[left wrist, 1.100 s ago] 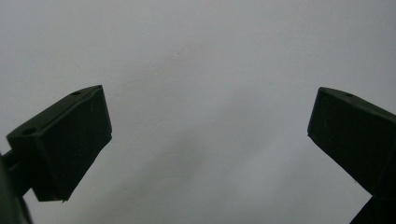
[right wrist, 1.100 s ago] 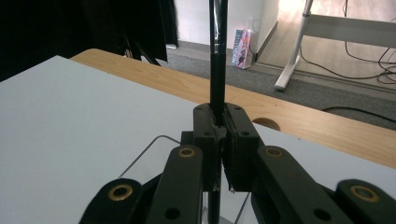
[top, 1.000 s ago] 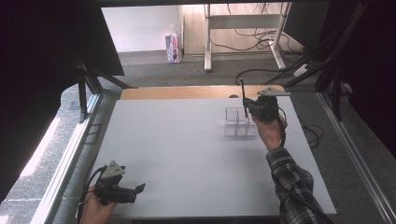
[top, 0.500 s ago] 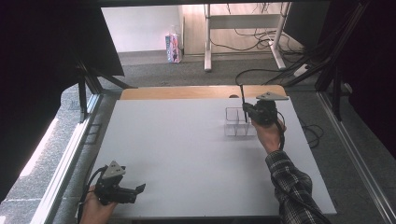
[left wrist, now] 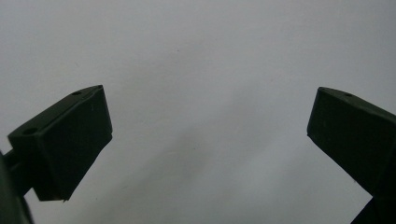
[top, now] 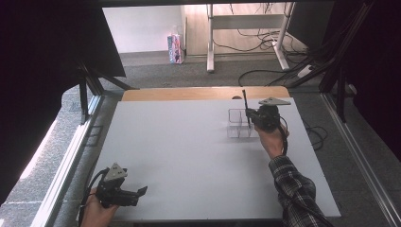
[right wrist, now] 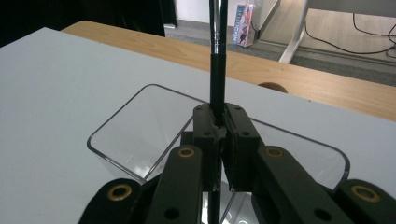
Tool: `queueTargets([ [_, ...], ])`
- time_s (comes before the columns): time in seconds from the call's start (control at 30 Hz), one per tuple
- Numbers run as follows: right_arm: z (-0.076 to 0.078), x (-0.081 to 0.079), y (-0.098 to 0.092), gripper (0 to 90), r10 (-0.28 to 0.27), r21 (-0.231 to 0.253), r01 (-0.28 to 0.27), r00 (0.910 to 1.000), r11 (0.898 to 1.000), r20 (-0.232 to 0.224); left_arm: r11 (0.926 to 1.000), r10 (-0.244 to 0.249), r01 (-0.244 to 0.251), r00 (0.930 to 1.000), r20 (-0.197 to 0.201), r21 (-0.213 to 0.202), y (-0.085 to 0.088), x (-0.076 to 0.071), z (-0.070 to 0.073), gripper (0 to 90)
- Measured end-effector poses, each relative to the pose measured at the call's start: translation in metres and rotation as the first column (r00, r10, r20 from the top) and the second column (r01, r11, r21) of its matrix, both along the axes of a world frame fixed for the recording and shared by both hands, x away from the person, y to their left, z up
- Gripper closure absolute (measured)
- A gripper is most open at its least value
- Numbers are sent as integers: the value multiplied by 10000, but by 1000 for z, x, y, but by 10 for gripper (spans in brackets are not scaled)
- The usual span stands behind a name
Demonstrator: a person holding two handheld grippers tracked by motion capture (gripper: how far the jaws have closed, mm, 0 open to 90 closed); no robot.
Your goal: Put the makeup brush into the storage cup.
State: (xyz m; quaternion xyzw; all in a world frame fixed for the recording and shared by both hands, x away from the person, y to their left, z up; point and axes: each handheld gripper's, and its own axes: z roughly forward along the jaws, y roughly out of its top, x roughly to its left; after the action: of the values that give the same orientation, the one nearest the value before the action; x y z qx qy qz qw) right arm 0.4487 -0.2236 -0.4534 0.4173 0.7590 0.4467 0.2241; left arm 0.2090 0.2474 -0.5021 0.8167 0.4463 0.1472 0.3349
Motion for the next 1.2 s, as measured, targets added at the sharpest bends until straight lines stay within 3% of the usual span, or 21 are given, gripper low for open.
queueTargets([
  [0.53, -9, 0, 1, 814, 105, -282, -117, 9991, 9995, -405, 10000, -2, 2, 10000, -16, 11, 0, 0, 0, 4],
  [0.73, -8, -1, 1, 686, 137, -353, -151, 9992, 9993, -374, 10000, -6, 6, 10000, -18, 17, 0, 0, 0, 4],
  [0.8, -5, -2, 1, 562, 112, -304, -124, 9992, 9995, -386, 10000, -14, 14, 10000, -32, 16, 0, 0, 0, 4],
  [0.9, -4, -1, 1, 487, 154, -305, -168, 9989, 9994, -432, 10000, -18, 19, 10000, -34, 29, -1, 0, 0, 4],
  [1.2, 1, -1, 0, 379, 158, -113, -164, 9986, 9998, -510, 10000, -13, 13, 10000, -35, 23, -1, 0, 0, 5],
])
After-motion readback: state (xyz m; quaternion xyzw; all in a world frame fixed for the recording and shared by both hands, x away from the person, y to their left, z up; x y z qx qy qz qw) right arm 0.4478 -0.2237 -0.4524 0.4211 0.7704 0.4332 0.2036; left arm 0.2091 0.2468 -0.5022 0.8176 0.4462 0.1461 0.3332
